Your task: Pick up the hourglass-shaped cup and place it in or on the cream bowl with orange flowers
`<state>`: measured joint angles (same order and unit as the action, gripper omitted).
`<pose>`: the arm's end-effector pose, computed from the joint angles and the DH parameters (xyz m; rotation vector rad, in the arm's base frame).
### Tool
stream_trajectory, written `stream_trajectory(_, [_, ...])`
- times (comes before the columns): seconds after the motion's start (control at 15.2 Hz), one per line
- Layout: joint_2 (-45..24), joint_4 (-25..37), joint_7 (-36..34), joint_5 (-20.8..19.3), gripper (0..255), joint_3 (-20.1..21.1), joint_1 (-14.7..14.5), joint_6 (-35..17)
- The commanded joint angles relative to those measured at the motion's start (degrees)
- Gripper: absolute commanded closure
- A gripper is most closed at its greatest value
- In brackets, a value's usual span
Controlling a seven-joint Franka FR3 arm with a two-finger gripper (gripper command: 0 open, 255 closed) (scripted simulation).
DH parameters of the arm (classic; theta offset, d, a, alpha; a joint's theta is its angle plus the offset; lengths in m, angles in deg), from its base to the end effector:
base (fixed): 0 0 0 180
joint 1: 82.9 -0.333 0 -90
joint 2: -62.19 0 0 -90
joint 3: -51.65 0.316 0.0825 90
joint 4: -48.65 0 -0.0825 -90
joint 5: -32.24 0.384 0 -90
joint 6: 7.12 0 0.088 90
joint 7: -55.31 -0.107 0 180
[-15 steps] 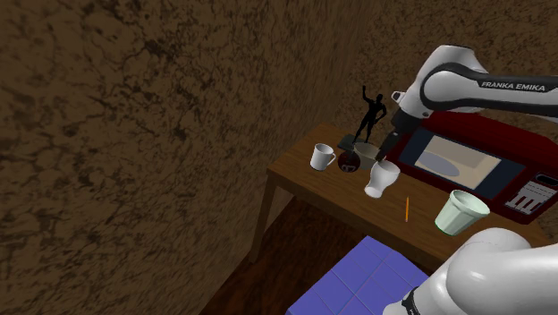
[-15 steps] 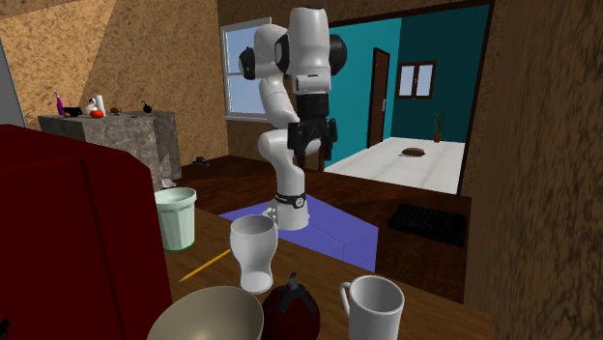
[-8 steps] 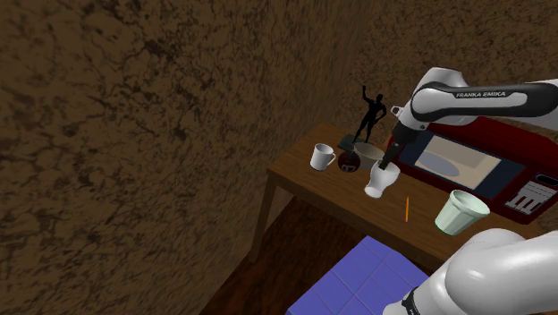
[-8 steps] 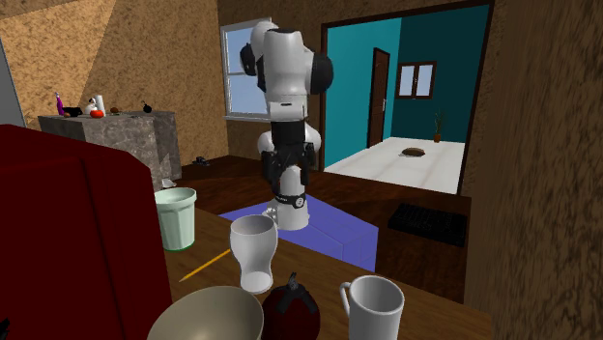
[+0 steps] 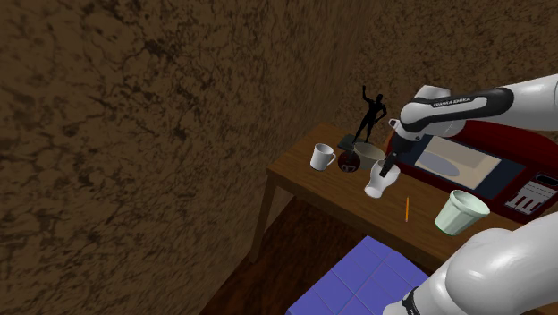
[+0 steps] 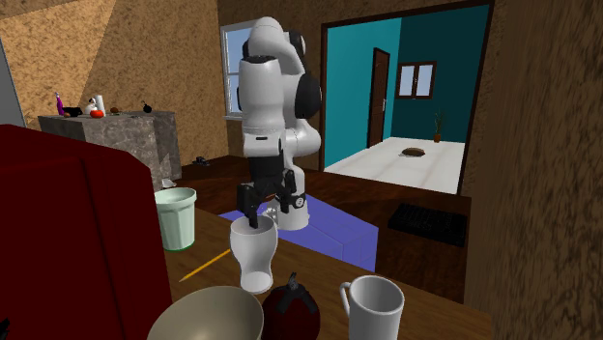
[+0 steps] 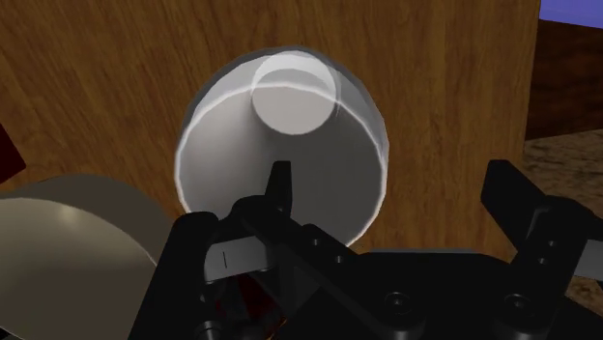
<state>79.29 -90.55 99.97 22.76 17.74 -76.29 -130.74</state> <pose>0.3370 -0.2986 0.3972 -3.0977 -0.2913 -0.0127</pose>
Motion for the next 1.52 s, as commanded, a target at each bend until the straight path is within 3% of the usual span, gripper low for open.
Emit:
stream_trajectory(0.0, [-1.2,-0.7,0.5,0.4,0,-0.5,-0.2,-1.8])
stream_trajectory(0.26, [-3.0,-2.2,1.2,1.1,0,-1.2,-0.5,-5.0])
stream_trajectory(0.73, [-3.0,-2.2,1.2,1.1,0,-1.2,-0.5,-5.0])
stream_trajectory(0.79, [-3.0,-2.2,1.2,1.1,255,-1.2,-0.5,-5.0])
stream_trajectory(1.45, [-2.5,-1.8,1.0,0.9,255,-1.0,-0.4,-4.1])
